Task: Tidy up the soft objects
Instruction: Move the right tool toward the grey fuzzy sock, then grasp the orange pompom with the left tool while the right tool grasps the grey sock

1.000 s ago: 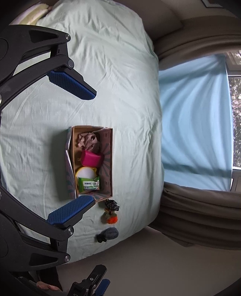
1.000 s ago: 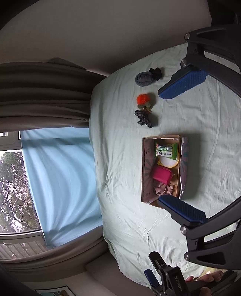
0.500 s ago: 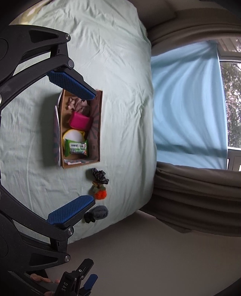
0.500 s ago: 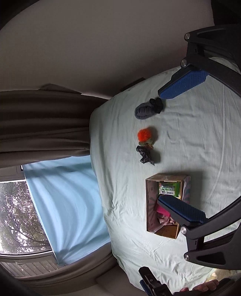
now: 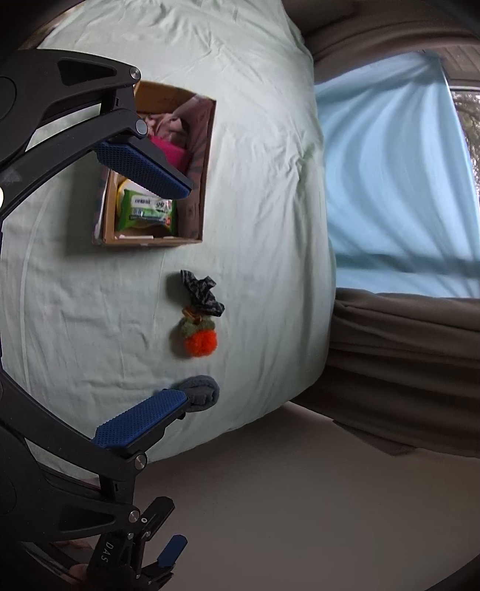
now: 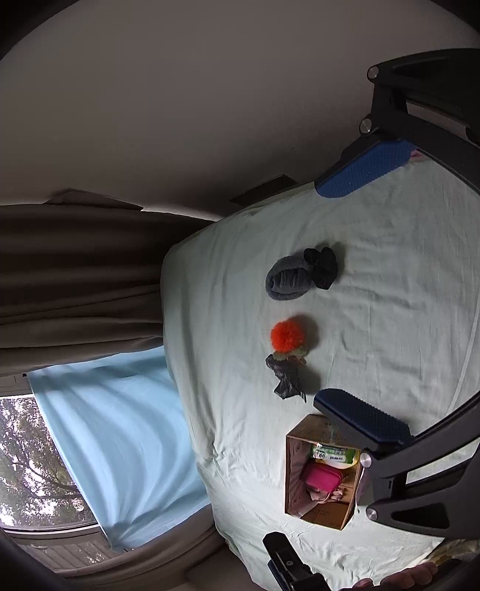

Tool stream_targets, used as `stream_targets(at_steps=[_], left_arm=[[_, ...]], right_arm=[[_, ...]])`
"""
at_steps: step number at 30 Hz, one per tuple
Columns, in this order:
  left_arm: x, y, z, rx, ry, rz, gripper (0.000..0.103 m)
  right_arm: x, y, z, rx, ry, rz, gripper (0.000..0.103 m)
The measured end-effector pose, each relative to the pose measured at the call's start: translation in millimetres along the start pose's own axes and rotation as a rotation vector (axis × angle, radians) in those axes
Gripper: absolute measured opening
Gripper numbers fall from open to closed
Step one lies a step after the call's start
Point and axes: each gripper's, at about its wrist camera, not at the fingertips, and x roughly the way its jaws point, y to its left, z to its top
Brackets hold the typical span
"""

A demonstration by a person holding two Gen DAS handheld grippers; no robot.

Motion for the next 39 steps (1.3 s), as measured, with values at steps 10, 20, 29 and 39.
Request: stream_targets(at_steps=[10, 20, 29, 39], left_arm=[[134, -55, -24, 0.068, 0.098, -0.006, 0.102], [249, -83, -38, 0.08, 0.166, -0.001, 0.102], [325, -92, -47, 0.108, 0.22, 0.011, 0.102], [380, -95, -42, 0.124, 0.285, 0.049, 0.083]], right_arm=[[97, -26, -27, 0.02, 0.033, -0.021, 0.103], [192, -32, -56, 0.004, 0.09, -0.049, 0.103], [257, -37, -67, 0.048, 0.154, -0.049, 0.103], [298, -42, -73, 0.053, 0.203, -0.051, 0.086]])
